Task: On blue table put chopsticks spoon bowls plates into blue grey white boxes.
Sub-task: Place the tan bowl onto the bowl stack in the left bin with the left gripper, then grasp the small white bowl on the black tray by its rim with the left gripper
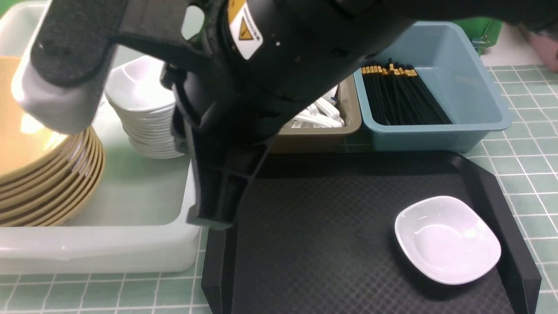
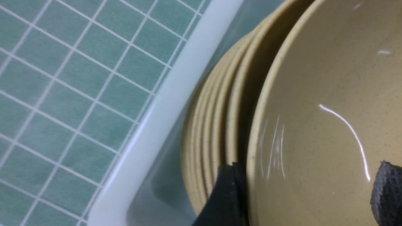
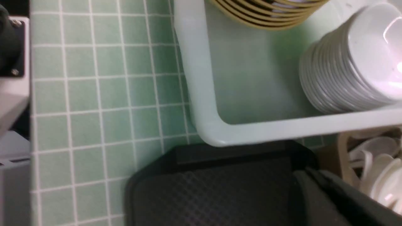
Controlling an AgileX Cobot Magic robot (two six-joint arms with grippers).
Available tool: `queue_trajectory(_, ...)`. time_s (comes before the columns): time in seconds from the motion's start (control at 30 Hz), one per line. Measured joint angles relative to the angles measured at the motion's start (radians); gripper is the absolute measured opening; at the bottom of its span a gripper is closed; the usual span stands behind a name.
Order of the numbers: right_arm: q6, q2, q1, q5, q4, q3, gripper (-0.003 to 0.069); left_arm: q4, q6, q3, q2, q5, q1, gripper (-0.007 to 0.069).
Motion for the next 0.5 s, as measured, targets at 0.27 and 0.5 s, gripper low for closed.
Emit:
queue_trajectory(0.27, 0.081, -0.003, -0.071, 0.017, -0.059, 0.003, 0.0041, 0.021, -0.005, -0.111, -0.120, 0.027, -0.312, 0.0542)
queue_trajectory(0.5, 0.191, -0.145, -0.235, 0.012, -0.065, 0.195, 0.0044, 0.027, -0.013, -0.114, -0.063, 0.072, -0.794, 0.0526)
